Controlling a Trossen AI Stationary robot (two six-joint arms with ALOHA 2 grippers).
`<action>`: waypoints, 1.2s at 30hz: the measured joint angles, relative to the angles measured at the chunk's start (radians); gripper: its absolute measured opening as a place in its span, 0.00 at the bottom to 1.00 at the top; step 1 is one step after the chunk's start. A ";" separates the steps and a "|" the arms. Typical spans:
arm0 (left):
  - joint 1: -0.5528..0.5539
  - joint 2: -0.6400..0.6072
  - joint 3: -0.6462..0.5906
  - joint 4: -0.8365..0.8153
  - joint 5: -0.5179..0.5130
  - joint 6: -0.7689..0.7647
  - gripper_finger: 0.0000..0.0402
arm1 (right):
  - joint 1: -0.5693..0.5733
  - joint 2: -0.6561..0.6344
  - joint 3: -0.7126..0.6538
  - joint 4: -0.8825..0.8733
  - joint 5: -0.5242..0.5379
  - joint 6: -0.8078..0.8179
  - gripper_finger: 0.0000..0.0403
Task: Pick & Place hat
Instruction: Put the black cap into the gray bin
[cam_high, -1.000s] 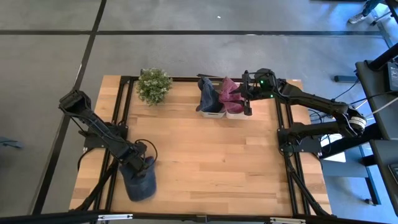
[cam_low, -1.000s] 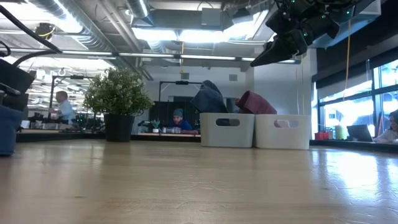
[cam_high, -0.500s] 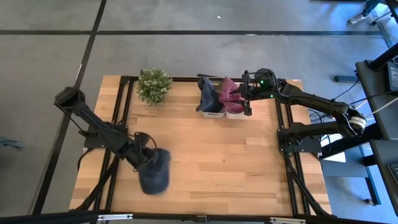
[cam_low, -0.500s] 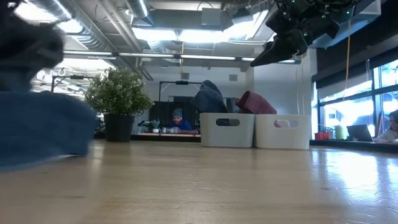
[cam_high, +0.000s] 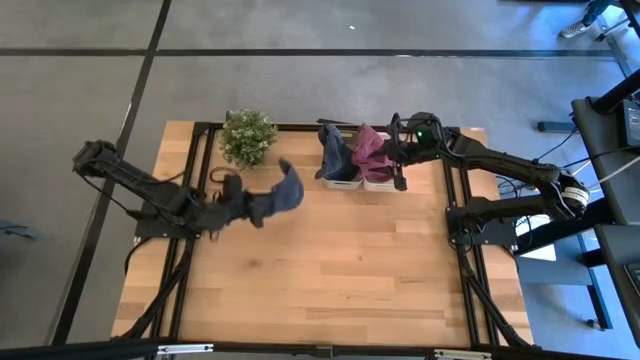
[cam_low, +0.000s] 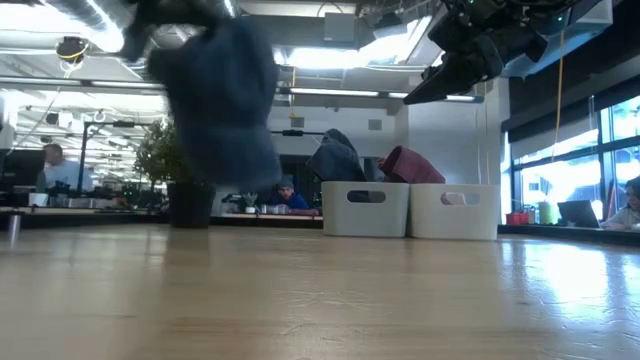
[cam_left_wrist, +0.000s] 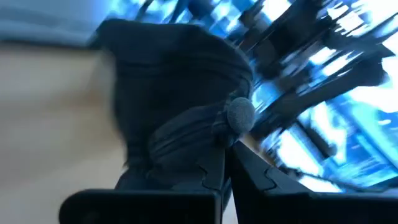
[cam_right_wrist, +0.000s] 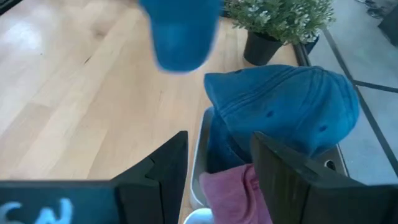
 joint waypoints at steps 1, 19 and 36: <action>0.027 0.001 0.000 0.091 0.021 0.098 0.01 | 0.002 0.000 0.000 -0.001 0.000 0.000 0.44; 0.483 0.105 0.002 0.766 0.490 0.621 0.01 | 0.033 0.000 0.000 -0.029 0.002 0.060 0.44; 0.561 0.526 0.288 0.873 0.399 0.778 0.01 | 0.082 0.000 0.000 -0.068 0.039 0.056 0.44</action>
